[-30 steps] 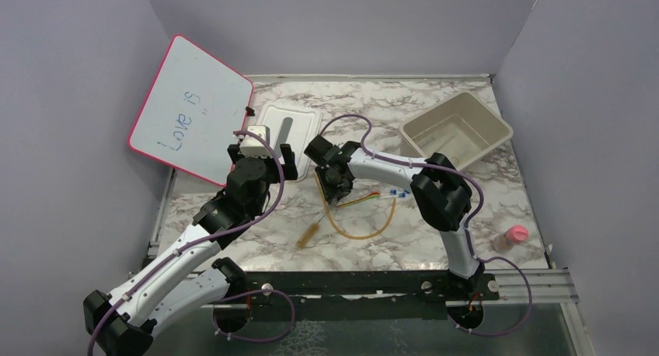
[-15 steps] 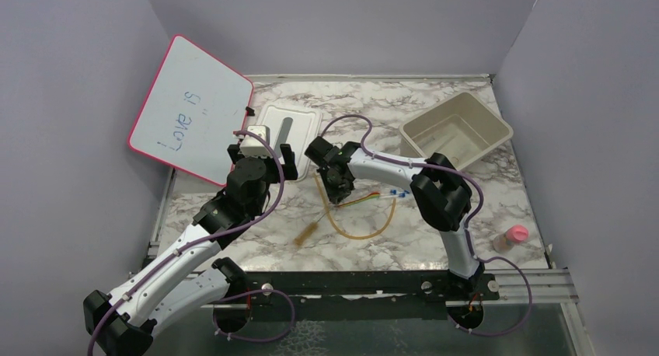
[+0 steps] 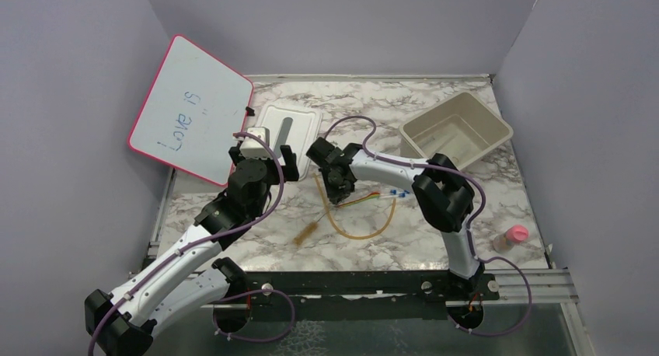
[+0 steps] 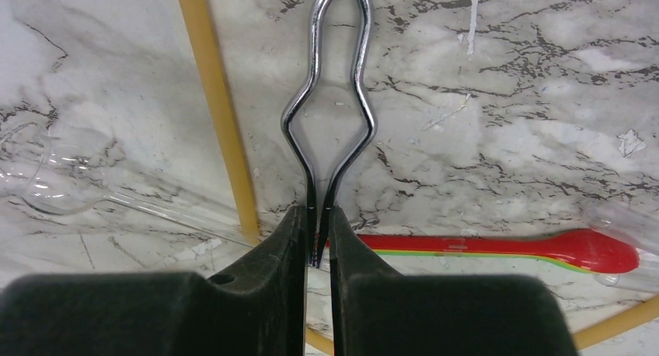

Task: Organize the chemistry lab equipment

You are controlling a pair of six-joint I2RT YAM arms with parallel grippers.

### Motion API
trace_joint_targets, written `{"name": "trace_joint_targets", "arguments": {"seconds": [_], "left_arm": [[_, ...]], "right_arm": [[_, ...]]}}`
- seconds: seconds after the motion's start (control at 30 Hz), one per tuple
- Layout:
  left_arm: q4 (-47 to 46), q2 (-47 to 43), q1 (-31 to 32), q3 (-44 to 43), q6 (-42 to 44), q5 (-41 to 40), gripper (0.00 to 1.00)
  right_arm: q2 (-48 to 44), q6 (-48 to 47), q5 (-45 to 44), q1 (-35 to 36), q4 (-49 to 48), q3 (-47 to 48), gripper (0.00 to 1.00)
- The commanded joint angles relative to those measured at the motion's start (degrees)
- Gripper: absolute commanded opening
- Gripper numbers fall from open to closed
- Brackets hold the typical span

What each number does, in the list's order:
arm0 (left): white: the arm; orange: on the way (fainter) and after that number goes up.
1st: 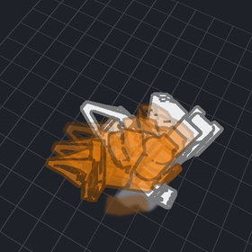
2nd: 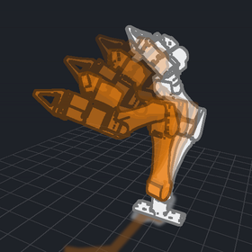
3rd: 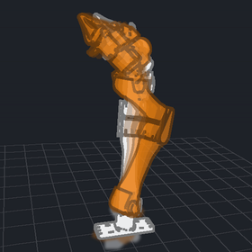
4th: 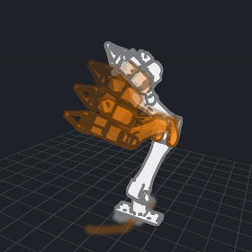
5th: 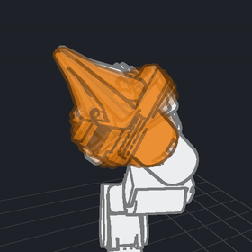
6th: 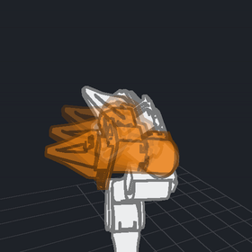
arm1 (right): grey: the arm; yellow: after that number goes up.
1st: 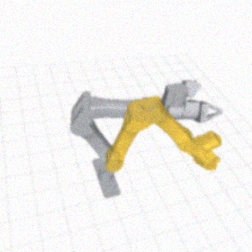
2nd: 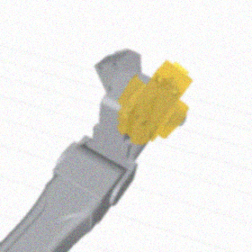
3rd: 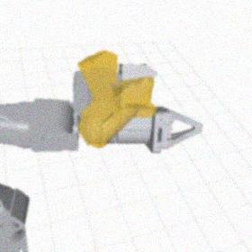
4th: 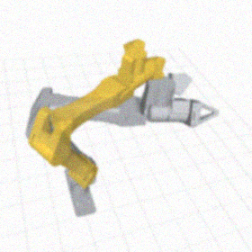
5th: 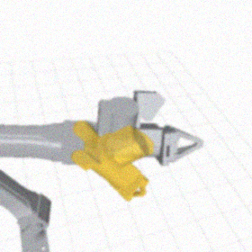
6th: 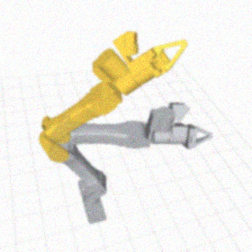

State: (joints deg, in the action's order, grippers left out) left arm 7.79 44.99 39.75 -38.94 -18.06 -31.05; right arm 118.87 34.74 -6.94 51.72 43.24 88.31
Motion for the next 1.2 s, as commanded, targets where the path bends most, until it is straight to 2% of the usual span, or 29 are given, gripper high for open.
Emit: {"name": "trace_joint_targets", "arguments": {"seconds": [0.0, 0.23, 0.47, 0.77, 1.0, 1.17], "left_arm": [[-2.53, 0.31, -0.29, 0.41, -1.89, 3.1, 0.98], [-3.9, 5.29, -0.71, 0.01, -5.95, 10.73, 0.98], [-8.19, 11.5, -0.74, 0.69, -14.16, 20.81, 0.98], [-16.35, 22.83, -2.1, 0.39, -26.35, 30.89, 0.97], [-24.12, 33.6, -2.42, -1.02, -31.14, 40.05, 0.92], [-25.76, 40.42, -2.42, -3.13, -32.12, 43.74, 0.84]], "right_arm": [[-3.71, 3.58, -2.04, -0.83, -4.01, -2.99, 0.01], [-11.68, 7.31, -2.31, -3.26, -10.18, -11.38, 0.01], [-19.77, 10.71, 0.48, -6.08, -18.55, -20.7, 0.0], [-25.13, 13.11, 4.99, -8.96, -24.93, -27.08, 0.01], [-27.62, 15.44, 9.88, -9.85, -29.18, -31.09, 0.01], [-28.78, 16.44, 12.35, -10.06, -31.63, -33.33, 0.01]]}}
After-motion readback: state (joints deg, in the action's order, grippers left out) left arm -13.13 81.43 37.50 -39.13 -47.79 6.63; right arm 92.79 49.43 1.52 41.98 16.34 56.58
